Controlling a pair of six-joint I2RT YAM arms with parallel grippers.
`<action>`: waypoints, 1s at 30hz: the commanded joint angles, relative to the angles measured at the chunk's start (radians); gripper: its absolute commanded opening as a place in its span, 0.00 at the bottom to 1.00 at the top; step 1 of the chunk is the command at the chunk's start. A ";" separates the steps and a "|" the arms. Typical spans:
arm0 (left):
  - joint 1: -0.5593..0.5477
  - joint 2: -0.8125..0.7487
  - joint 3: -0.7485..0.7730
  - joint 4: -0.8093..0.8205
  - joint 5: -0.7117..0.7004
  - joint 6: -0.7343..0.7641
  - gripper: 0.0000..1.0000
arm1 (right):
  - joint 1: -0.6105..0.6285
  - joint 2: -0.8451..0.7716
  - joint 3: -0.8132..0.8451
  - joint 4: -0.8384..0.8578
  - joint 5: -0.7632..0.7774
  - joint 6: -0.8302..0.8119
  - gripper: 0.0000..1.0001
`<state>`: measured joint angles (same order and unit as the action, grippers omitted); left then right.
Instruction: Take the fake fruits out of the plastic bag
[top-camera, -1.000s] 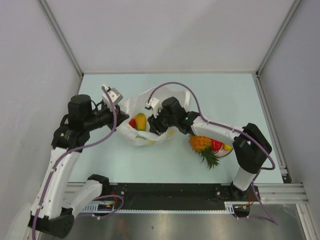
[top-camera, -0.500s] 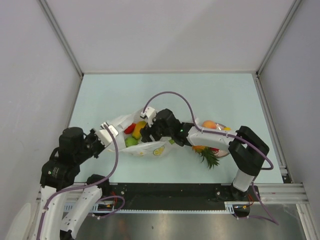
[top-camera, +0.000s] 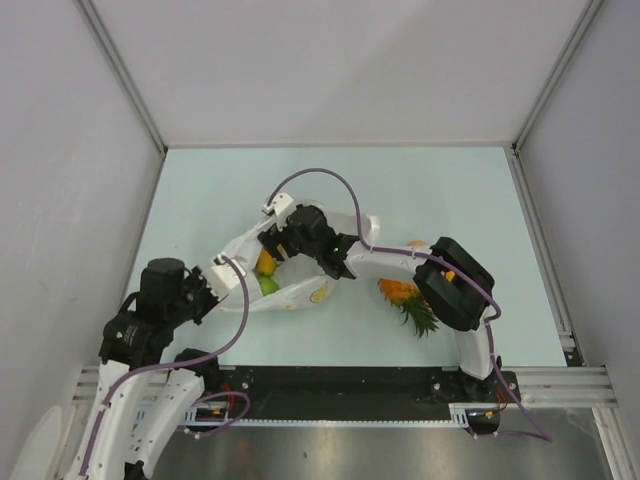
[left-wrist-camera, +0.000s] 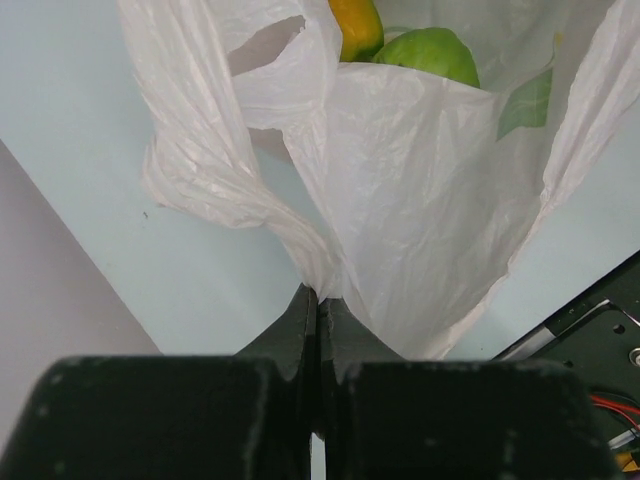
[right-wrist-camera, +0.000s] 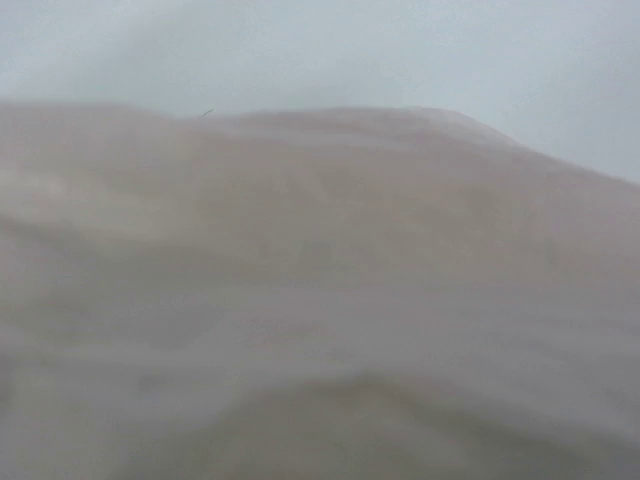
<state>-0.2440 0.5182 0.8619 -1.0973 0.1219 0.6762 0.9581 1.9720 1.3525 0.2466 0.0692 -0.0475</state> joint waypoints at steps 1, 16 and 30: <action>-0.003 -0.017 -0.015 0.050 -0.015 -0.038 0.00 | 0.031 0.062 0.098 0.050 0.086 -0.046 0.93; -0.001 0.011 0.002 0.066 0.004 -0.055 0.00 | 0.021 0.183 0.214 -0.213 0.138 0.301 1.00; -0.003 0.074 0.016 0.152 0.071 -0.075 0.00 | -0.056 0.081 0.214 -0.236 -0.101 0.158 0.59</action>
<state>-0.2440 0.5709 0.8501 -1.0107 0.1444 0.6254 0.9348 2.1696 1.5333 0.0143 0.0589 0.1844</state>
